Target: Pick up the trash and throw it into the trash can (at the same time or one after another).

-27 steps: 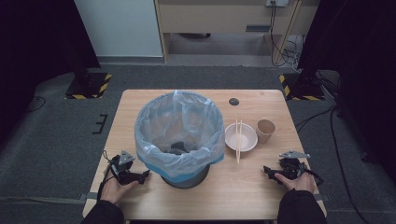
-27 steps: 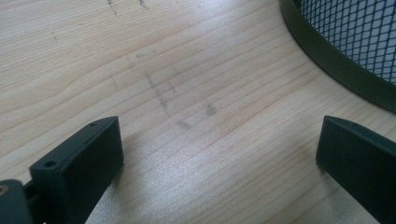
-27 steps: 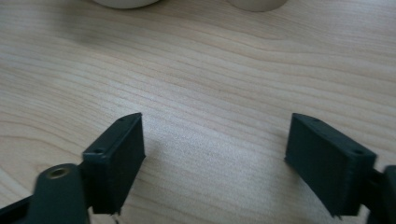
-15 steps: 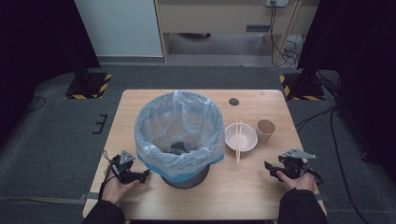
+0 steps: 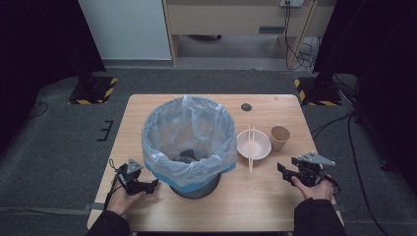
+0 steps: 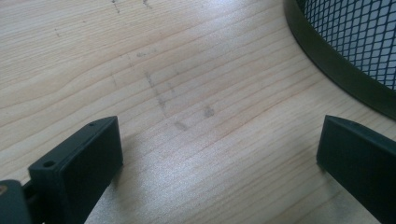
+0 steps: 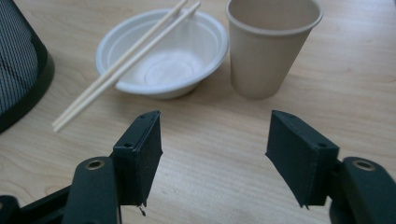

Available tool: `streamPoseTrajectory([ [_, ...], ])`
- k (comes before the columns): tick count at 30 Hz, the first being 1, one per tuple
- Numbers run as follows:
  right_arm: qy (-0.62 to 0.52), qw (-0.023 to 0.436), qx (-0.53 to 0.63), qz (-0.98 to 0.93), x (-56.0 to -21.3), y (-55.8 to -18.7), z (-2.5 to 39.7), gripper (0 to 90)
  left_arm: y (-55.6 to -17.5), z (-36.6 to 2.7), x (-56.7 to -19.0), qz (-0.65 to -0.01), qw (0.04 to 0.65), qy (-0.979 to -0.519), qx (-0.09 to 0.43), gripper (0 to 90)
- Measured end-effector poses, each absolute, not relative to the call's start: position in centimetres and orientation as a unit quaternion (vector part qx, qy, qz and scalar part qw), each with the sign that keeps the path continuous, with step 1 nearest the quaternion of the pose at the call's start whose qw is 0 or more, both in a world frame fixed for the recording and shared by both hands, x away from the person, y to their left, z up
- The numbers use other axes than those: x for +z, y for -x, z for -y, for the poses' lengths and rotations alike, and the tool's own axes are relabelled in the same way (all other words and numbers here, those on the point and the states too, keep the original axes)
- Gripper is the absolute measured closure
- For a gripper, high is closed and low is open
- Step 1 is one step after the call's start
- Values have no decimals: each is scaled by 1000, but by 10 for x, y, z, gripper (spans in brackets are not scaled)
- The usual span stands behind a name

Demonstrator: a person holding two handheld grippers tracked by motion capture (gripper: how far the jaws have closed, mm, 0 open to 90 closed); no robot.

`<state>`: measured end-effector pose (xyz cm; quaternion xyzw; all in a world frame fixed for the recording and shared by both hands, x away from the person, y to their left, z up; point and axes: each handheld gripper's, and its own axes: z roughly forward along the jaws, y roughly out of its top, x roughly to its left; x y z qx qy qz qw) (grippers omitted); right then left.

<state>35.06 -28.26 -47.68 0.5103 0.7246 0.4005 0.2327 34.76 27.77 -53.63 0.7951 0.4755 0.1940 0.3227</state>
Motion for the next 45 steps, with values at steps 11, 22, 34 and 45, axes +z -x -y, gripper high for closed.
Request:
streamPoseTrajectory([
  [11, -515, 269, 428, -692, -456, -356, 288, 430, -347, -277, -536, -475, 322, -796, 194, 0],
  [22, -511, 285, 425, -691, -445, -371, 277, 447, -347, -277, -536, -473, 322, -797, 193, 0],
  [34, -531, 286, 419, -678, -448, -405, 281, 484, -347, -276, -536, -473, 322, -797, 193, 0],
  [45, -571, 280, 393, -664, -459, -446, 294, 531, -347, -277, -536, -473, 322, -797, 193, 0],
])
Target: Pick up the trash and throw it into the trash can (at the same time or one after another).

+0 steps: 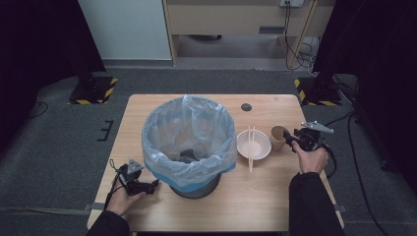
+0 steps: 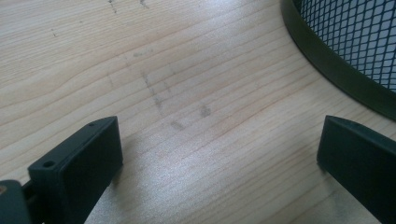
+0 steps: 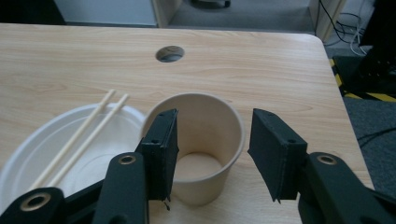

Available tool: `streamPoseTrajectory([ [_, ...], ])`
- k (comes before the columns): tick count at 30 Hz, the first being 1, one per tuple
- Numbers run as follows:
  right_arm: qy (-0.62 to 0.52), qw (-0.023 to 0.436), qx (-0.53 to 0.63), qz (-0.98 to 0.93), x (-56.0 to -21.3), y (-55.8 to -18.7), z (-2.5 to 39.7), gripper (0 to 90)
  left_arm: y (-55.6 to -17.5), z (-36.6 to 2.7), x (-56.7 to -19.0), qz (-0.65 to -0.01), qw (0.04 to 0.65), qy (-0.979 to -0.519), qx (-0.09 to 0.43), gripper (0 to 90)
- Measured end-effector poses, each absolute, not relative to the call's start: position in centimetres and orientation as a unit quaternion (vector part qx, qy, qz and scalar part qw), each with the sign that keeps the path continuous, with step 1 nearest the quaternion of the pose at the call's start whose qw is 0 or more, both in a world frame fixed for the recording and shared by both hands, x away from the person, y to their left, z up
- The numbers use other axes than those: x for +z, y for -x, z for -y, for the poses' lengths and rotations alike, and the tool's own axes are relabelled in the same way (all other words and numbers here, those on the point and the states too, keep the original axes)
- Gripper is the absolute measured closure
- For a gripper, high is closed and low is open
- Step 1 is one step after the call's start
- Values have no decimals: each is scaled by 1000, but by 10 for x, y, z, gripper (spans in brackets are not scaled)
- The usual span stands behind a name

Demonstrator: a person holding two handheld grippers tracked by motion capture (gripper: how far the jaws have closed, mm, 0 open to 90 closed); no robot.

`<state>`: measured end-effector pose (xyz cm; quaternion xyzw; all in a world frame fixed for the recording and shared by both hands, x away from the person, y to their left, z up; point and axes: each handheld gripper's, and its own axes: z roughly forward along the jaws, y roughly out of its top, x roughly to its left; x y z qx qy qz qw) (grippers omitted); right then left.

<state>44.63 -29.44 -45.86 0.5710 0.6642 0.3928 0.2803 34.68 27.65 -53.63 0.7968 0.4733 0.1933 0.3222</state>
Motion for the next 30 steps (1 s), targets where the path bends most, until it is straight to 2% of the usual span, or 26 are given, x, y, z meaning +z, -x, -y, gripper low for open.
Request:
streamPoseTrajectory([
  [4, -584, 275, 380, -663, -464, -454, 299, 546, -347, -277, -536, -473, 322, -797, 193, 0],
  [13, -604, 245, 358, -669, -480, -465, 298, 653, -347, -276, -537, -471, 324, -797, 193, 0],
  [17, -606, 232, 358, -671, -485, -463, 294, 738, -347, -276, -536, -471, 324, -798, 192, 0],
  [18, -608, 231, 361, -668, -486, -461, 292, 799, -347, -276, -536, -470, 324, -798, 192, 0],
  [20, -609, 228, 362, -668, -486, -460, 292, 819, -347, -276, -536, -470, 324, -798, 192, 0],
  [30, -606, 243, 402, -642, -468, -445, 301, 833, -347, -275, -536, -470, 324, -798, 192, 0],
])
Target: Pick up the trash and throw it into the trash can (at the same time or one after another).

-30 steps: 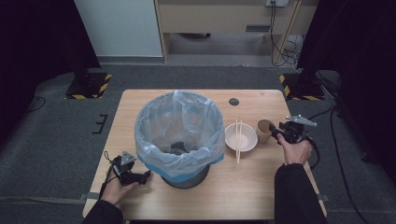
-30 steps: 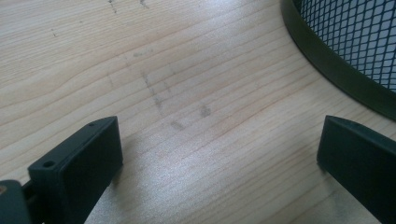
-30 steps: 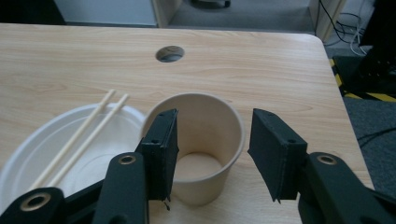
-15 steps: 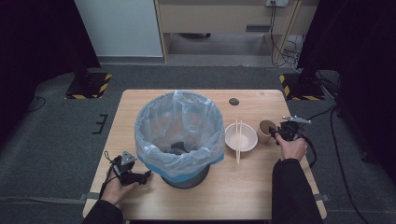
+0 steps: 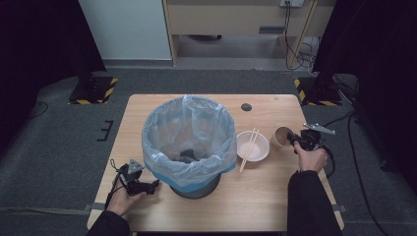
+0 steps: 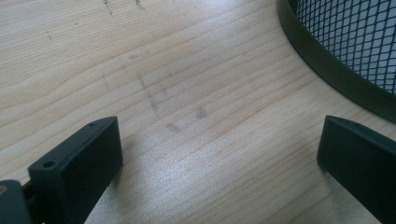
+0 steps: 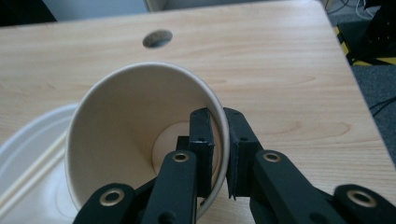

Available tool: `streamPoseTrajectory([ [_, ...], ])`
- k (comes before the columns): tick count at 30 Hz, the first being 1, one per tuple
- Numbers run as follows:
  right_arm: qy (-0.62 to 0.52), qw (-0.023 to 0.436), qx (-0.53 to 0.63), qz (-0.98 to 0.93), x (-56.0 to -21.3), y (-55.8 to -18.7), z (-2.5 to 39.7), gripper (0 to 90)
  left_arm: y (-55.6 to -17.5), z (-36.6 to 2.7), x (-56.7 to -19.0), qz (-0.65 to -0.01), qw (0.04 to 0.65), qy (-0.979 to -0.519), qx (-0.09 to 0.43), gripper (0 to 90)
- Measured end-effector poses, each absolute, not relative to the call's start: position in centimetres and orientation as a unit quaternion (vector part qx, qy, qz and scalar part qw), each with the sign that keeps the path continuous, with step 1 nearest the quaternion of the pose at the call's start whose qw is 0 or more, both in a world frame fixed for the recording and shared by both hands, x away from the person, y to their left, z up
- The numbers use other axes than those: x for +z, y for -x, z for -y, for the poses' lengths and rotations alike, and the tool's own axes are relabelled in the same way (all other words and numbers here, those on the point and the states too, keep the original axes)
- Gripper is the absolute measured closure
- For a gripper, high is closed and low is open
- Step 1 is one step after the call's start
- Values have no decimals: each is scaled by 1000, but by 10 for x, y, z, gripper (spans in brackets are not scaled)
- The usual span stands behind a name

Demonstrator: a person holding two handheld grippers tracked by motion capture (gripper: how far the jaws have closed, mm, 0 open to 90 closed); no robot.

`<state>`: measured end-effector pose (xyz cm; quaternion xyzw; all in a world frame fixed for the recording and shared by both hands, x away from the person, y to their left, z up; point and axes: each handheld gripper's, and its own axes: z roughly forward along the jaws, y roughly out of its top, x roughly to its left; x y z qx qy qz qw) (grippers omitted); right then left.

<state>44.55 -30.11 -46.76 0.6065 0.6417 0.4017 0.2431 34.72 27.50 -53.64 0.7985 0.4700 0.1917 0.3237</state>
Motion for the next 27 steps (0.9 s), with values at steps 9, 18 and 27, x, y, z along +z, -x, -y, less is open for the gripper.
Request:
streamPoseTrajectory([
  [9, -593, 250, 446, -623, -454, -422, 308, 833, -347, -274, -536, -470, 323, -799, 192, 0],
  [18, -577, 265, 492, -596, -426, -406, 312, 834, -347, -274, -536, -469, 323, -799, 191, 0],
  [27, -539, 277, 535, -588, -397, -399, 303, 833, -347, -274, -536, -467, 324, -800, 191, 0],
])
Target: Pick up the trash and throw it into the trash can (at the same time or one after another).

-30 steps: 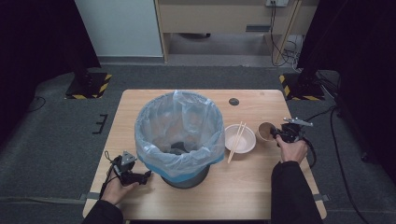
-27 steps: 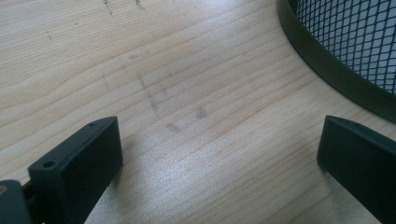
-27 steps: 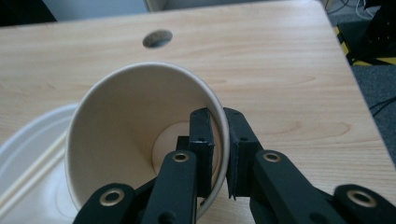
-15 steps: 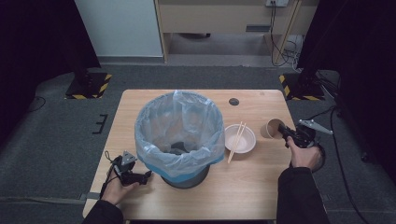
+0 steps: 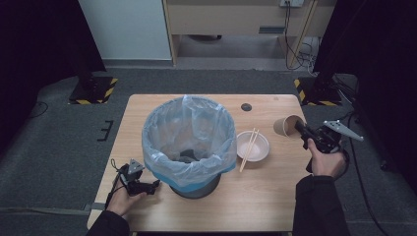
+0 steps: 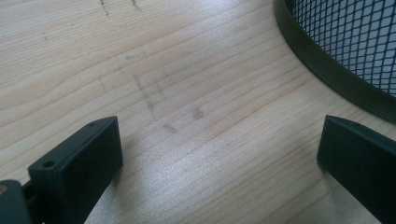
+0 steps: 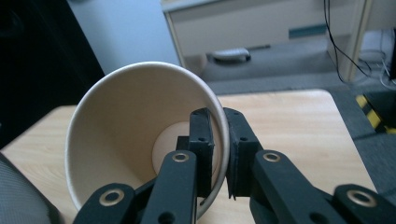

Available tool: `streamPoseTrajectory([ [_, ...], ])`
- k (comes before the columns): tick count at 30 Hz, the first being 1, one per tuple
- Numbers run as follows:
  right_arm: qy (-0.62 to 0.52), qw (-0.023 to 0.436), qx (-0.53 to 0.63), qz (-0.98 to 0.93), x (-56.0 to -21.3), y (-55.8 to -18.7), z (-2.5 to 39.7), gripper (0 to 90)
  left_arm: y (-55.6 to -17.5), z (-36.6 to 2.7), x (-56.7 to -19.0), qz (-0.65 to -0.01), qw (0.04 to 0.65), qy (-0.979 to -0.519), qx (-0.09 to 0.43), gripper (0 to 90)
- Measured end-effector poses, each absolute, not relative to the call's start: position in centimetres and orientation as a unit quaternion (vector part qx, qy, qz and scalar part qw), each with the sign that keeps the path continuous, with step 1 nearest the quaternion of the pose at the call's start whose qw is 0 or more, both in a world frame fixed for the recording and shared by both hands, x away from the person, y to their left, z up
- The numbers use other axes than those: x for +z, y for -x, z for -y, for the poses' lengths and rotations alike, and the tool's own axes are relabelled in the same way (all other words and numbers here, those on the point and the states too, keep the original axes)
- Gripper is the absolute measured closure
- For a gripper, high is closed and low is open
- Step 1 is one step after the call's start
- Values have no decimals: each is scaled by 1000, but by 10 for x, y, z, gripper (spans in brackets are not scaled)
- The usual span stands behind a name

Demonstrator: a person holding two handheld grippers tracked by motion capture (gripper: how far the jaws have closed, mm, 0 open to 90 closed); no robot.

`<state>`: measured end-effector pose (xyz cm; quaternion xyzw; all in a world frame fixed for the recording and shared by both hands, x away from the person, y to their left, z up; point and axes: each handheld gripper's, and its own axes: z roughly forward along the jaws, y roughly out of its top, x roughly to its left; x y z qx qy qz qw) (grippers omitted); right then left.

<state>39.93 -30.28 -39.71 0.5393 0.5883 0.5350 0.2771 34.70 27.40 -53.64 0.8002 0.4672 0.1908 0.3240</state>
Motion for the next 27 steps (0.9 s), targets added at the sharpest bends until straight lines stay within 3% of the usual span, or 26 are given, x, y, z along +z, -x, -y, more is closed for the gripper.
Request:
streamPoseTrajectory([
  [27, -435, 303, 641, -556, -320, -361, 282, 833, -347, -274, -536, -467, 324, -800, 191, 0],
])
